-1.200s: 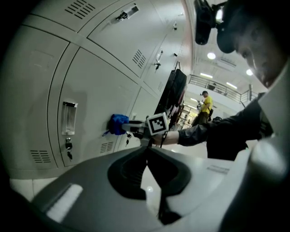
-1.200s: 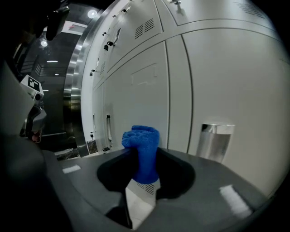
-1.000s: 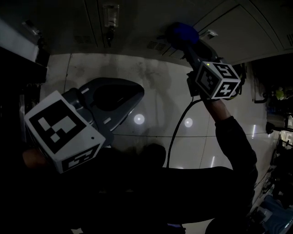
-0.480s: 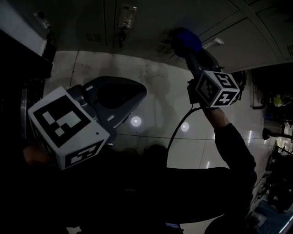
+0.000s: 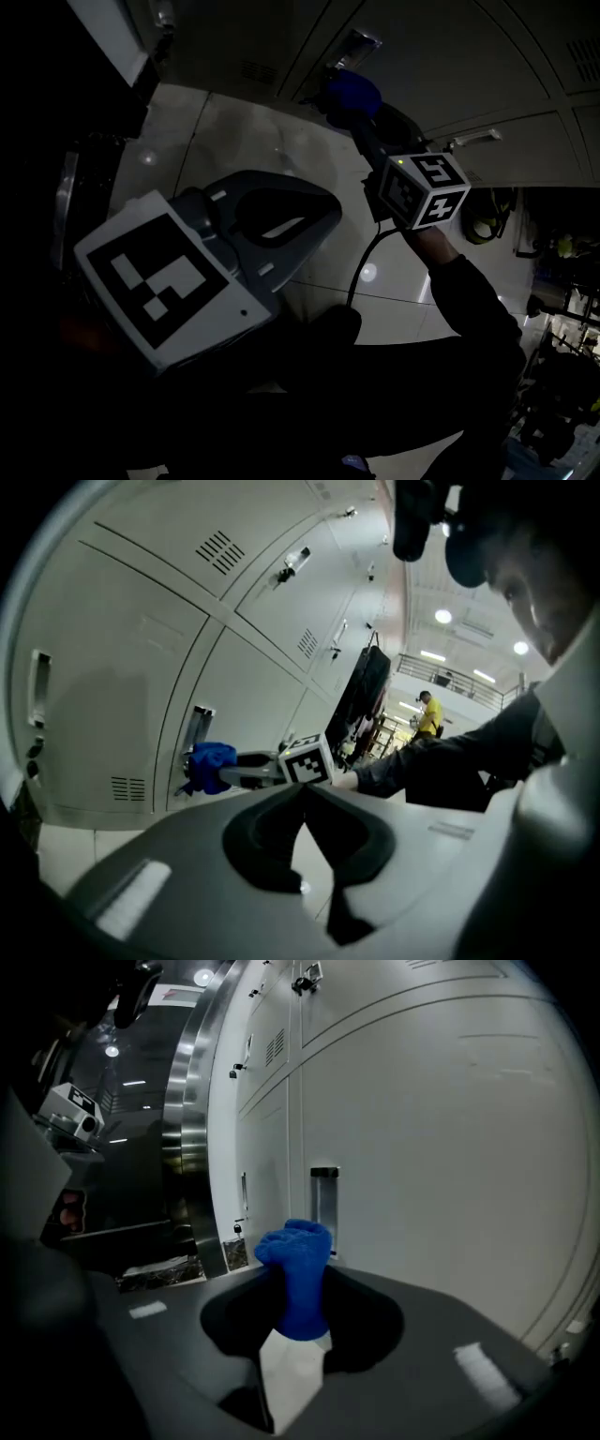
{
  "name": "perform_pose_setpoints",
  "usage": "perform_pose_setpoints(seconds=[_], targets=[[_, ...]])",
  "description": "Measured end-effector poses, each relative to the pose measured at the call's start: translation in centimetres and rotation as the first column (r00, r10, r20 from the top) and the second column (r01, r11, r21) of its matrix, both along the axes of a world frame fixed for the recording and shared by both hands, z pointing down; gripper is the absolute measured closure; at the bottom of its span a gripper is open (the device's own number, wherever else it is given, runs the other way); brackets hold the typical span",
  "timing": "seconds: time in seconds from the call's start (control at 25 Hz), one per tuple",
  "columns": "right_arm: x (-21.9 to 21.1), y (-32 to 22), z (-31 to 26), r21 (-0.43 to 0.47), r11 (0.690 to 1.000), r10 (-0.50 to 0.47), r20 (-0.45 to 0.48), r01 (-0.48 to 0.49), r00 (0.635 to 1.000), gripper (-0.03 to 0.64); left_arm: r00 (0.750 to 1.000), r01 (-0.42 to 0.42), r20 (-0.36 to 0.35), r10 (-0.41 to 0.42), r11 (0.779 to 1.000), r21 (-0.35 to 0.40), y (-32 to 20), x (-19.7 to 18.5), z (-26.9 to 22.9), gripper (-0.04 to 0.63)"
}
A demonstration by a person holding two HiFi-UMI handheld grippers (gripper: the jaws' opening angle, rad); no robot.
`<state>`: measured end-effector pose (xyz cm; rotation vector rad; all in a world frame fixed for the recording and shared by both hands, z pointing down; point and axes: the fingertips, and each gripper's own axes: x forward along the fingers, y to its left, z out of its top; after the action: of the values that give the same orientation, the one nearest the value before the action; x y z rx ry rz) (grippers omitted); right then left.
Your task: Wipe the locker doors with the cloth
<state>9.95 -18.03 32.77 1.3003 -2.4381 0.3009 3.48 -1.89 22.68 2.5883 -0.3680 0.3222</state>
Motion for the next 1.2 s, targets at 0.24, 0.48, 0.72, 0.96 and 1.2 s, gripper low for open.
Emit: perform_pose_setpoints(seconds=[0.24,0.48,0.72,0.96,1.2], targets=[[-3.1,-2.5,1.3,-0.043,0.999,0.005,0.025,-0.004,1.0,0.499,0.999,0.024,-0.022,-0.025,1.0,-0.018,-0.5,-2.5,0.4,0.598],[-1.9,-3.5,1.5,-0.059,0.997,0.059,0.075,-0.055,0.995,0.499,0.999,0.033,-0.034,-0.033,0.999,-0.021,-0.9,-3.0,0.4,0.598],[0.5,-2.8,1.2,-0.063,0.994,0.089,0.075,-0.084,0.993,0.499,1.0,0.003,-0.011,-0.003,1.0,-0.023,-0.5,-1.7,0.3,0.598],[9.4,-1.6,2.8,-0.067,0.977,0.203,0.036,-0.201,0.978,0.499,0.998,-0.06,0.009,0.06,0.998,-0.028,0.2,3.0,1.4,0.598],[16.3,0.4,2.8,-0.066,0.95,0.306,0.019,-0.304,0.952,0.499,0.993,-0.114,0.016,0.115,0.993,-0.026,1.0,6.3,1.3,0.598]])
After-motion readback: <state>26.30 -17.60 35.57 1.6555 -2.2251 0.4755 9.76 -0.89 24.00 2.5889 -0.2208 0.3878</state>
